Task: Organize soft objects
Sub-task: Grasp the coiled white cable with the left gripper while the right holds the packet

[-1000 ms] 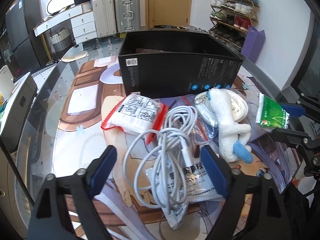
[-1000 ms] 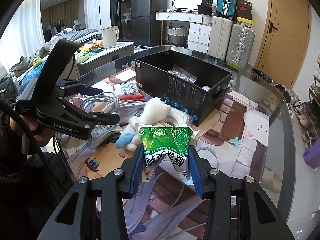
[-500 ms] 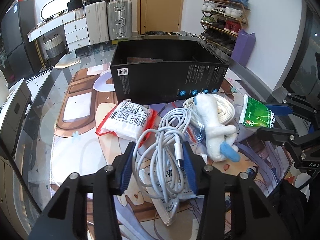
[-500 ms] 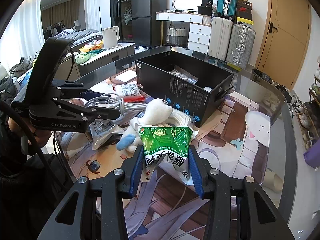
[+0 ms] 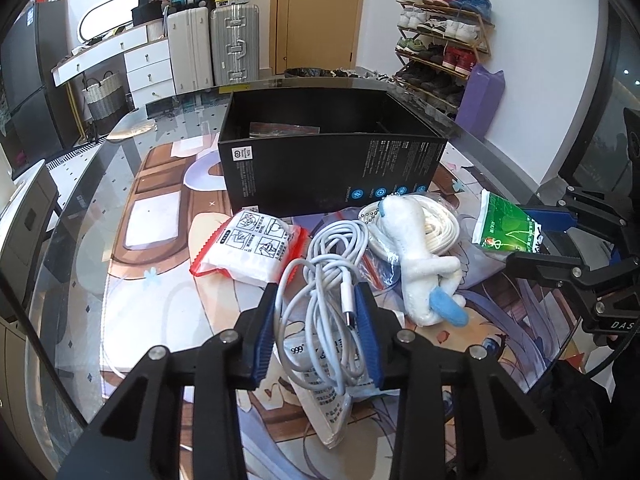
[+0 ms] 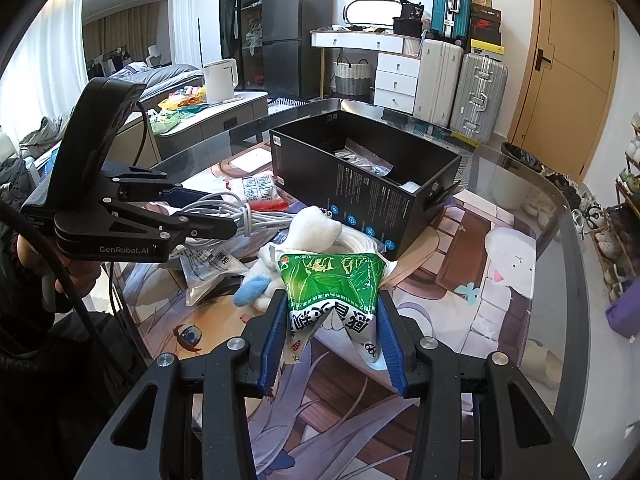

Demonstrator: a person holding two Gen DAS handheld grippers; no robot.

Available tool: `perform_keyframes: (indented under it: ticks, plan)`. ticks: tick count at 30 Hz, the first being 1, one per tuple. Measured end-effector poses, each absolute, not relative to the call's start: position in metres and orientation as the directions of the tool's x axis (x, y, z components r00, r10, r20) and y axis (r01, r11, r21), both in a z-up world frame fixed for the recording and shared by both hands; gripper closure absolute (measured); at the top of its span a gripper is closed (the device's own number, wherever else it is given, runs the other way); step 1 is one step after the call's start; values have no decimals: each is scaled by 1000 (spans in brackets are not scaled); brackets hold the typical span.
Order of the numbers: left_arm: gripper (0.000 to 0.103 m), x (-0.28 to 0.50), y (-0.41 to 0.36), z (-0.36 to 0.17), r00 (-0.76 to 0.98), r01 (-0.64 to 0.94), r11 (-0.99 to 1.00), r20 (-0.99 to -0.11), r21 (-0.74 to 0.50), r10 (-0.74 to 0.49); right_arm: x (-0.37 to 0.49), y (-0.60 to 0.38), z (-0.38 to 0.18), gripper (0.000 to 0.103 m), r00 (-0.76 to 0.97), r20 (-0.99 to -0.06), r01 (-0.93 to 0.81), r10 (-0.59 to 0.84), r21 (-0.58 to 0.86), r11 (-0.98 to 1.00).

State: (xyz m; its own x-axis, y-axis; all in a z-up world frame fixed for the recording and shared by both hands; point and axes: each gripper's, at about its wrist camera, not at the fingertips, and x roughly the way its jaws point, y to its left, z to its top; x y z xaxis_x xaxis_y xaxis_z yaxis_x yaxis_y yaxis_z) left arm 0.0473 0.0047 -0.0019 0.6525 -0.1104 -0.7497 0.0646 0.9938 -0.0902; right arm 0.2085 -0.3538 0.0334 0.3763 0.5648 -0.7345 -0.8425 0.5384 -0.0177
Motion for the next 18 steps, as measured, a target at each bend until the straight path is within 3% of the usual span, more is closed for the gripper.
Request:
perform_keyframes:
  ticks: [15,18]
  plan:
    - [53,55,3,-17,628,37,997,-775,-61,-70,207,-351,32,60,370,-739,-845,563,-15,535]
    - [54,55,5,-20,628,36,997,-774,-69,-77,207,-351,31,60,368,-739,-845,564,-13,535]
